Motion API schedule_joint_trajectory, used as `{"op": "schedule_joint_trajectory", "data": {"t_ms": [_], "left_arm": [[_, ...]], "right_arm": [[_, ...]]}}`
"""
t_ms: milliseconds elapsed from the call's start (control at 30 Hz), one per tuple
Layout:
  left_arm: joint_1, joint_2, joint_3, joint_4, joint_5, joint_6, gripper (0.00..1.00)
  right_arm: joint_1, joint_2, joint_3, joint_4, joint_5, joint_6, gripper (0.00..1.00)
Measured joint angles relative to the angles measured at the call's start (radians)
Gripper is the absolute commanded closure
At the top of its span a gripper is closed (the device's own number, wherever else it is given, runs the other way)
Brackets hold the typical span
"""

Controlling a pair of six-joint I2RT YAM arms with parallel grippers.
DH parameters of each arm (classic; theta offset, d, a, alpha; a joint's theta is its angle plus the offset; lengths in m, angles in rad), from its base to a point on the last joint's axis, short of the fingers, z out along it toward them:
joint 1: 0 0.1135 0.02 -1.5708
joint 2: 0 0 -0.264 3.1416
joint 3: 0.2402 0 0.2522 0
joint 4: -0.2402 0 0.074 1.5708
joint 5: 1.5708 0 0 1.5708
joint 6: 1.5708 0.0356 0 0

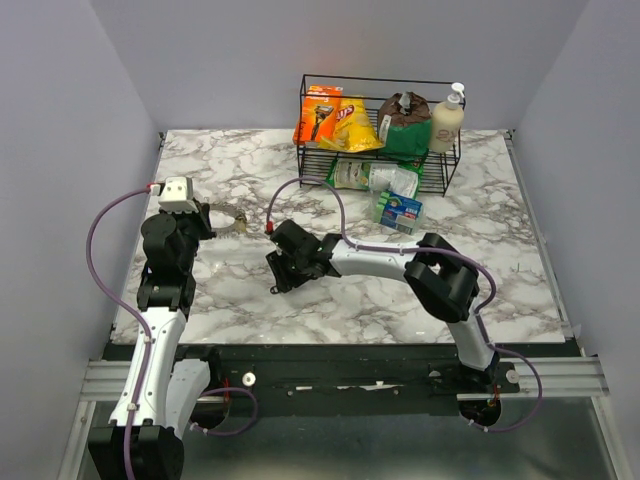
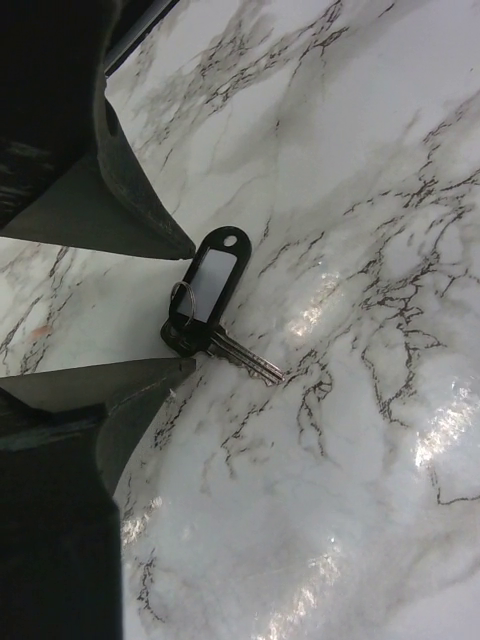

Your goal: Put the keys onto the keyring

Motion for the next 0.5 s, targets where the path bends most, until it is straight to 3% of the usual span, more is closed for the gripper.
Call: {"op": "schedule_joint_trajectory", "data": {"t_ms": [333, 500], "left_arm": [[0.000, 0.000, -0.008, 0.013, 0.000, -0.001, 1.00], [0.000, 0.000, -0.018, 0.014, 0.003, -0.001, 1.00]], "right_arm": [[0.012, 0.013, 0.018, -0.024, 0.013, 0.002, 0.68], [0.013, 0.014, 0.018, -0.026, 0.029, 0.006, 0.71]]}}
